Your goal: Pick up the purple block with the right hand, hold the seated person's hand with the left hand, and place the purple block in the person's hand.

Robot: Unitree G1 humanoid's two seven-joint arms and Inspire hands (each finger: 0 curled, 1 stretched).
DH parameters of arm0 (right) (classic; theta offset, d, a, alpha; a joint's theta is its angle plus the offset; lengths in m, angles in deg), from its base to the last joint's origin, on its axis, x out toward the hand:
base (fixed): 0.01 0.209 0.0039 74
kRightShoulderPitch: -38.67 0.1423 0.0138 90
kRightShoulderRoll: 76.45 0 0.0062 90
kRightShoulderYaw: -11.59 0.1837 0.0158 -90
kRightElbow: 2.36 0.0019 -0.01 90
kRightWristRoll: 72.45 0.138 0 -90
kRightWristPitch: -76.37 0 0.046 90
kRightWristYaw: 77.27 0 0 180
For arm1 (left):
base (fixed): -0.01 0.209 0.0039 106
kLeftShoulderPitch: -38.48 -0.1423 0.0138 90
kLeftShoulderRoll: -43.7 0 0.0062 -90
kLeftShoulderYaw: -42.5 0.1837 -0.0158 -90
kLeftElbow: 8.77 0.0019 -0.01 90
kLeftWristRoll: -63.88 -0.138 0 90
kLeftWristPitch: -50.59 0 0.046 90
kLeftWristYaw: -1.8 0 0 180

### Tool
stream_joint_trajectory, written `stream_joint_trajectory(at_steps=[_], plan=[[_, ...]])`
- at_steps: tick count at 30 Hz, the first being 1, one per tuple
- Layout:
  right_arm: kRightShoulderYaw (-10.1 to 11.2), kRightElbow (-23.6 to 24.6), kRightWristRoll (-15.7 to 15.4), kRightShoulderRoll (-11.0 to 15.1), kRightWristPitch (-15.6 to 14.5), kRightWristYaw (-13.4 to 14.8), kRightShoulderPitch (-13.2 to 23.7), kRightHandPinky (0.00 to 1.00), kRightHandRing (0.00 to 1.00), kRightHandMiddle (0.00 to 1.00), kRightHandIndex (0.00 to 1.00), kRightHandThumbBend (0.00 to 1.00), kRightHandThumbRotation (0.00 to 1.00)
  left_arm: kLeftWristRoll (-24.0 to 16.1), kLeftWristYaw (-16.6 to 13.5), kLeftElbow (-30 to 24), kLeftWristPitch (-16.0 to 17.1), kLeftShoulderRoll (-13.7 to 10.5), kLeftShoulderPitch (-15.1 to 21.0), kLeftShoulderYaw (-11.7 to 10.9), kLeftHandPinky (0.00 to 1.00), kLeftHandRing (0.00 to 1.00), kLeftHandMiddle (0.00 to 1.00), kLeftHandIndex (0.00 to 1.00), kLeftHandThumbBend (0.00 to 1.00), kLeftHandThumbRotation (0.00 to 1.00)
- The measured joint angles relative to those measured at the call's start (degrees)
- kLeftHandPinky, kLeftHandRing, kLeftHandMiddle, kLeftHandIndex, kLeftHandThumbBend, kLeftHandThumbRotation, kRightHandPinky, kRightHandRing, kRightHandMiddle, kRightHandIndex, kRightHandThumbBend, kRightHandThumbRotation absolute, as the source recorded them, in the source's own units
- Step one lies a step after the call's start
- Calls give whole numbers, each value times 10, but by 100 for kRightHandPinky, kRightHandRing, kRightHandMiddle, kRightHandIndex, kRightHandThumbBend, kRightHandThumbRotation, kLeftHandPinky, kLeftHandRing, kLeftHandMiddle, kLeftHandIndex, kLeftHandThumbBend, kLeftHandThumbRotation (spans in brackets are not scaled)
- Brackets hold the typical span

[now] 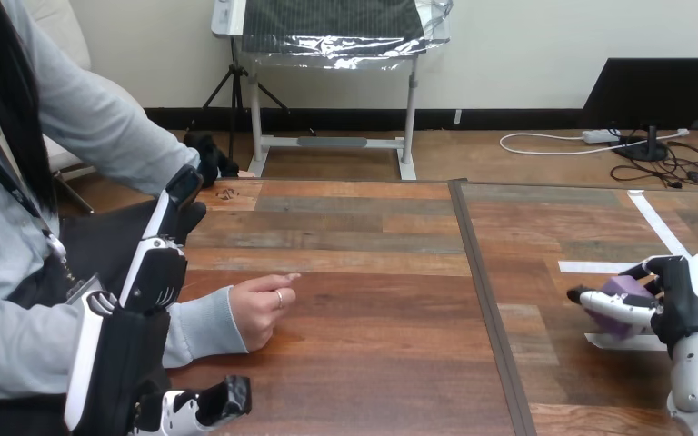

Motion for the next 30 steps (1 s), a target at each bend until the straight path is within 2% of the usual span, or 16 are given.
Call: stream_joint_trajectory(at_steps=[9,15,24,30], plan=[[14,0,20,-8,13,-13,0,8,12,19,22,37,12,-12,-3,8,0,10,5,-2,94,97,97,94,100,72],[23,0,29,-17,22,-19,0,7,11,17,21,36,16,-26,-9,16,-2,16,9,-8,90,95,96,93,100,71],[32,3,48,-28,35,-38,1,6,10,16,20,35,20,-88,-37,14,-28,25,12,-38,87,94,96,94,100,74],[40,8,52,-35,41,-44,2,6,10,15,20,34,21,-131,-62,13,-51,30,12,-55,83,91,94,93,100,71]])
